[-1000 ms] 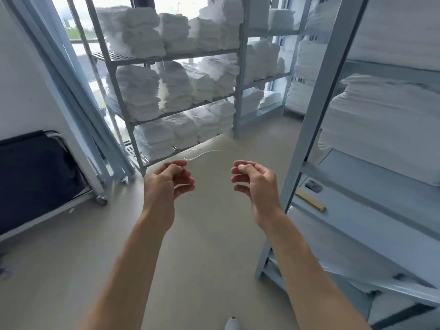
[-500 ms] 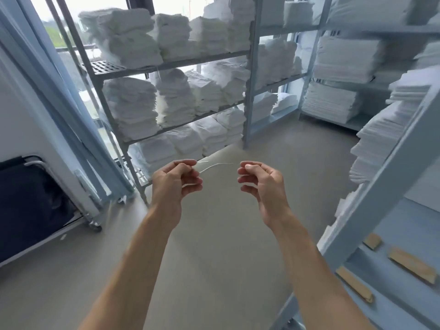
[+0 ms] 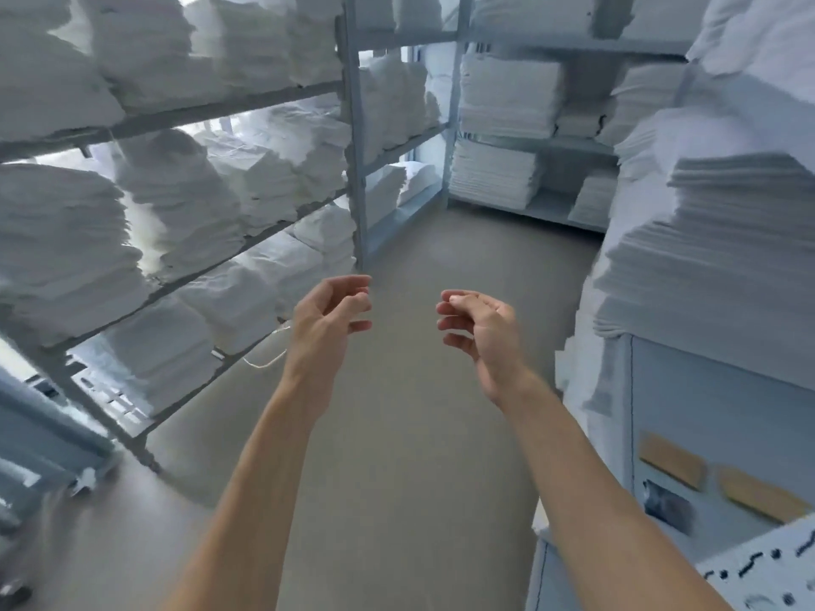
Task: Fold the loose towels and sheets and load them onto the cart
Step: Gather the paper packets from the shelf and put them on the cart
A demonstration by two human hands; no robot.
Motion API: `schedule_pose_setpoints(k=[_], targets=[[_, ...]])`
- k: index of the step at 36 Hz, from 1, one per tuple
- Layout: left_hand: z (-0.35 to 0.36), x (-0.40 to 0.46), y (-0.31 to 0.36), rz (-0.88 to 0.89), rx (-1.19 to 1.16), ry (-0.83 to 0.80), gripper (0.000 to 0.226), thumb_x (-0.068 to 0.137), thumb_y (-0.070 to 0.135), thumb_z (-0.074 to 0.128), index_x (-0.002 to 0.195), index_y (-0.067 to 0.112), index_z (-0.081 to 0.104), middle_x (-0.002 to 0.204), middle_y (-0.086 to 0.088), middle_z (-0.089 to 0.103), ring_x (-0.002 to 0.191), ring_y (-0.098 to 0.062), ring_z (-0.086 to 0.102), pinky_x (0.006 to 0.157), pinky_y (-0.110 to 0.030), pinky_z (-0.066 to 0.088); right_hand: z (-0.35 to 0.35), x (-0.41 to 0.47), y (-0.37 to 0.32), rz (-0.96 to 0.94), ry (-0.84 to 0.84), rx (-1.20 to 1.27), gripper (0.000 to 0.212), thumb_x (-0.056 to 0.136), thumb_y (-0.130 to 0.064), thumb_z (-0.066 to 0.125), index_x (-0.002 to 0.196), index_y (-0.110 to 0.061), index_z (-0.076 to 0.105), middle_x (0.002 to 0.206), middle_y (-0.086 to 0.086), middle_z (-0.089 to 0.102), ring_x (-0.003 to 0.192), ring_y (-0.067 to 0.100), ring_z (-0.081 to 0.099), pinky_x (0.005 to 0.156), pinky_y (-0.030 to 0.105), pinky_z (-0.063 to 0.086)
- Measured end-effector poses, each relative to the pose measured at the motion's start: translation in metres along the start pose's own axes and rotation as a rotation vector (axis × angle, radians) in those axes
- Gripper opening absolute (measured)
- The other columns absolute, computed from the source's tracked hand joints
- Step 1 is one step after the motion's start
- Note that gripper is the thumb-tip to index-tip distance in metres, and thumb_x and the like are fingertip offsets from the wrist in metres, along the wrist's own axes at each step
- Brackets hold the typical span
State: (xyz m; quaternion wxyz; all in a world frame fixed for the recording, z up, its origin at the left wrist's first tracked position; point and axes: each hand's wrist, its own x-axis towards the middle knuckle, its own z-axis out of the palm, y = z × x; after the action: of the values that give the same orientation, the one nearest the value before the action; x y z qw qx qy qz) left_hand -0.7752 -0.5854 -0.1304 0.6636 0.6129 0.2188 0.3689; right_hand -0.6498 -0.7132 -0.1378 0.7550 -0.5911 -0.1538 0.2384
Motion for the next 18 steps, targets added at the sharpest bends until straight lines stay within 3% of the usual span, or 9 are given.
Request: schedule_pose_setpoints(k=[8,18], targets=[[0.020,0.119,-0.026,-0.068,-0.070,-0.254,0.021,0.095,-0.001,0.054,0.100,0.011,0.070,0.092,-0.003,0.067,0.088,-0.016,0.063,0.079,-0.033,0.053,-0.002,0.079,-0.009,-0.024,0.286,-0.036,0.016,0.094,-0.006,0.055,0.090,-0.007,0.069,0.079,0.005,0.067,0.062,0.014,0.060,0.056,0.023,0.050],[0.117,0.197,-0.074,-0.135,-0.070,-0.557,0.019,0.095,0.001,0.055,0.102,0.010,0.070,0.096,-0.004,0.069,0.091,-0.018,0.064,0.077,-0.031,0.055,-0.063,0.146,-0.011,-0.079,0.563,0.008,0.018,0.092,-0.007,0.055,0.086,-0.009,0.072,0.076,0.004,0.068,0.062,0.014,0.061,0.054,0.022,0.050]])
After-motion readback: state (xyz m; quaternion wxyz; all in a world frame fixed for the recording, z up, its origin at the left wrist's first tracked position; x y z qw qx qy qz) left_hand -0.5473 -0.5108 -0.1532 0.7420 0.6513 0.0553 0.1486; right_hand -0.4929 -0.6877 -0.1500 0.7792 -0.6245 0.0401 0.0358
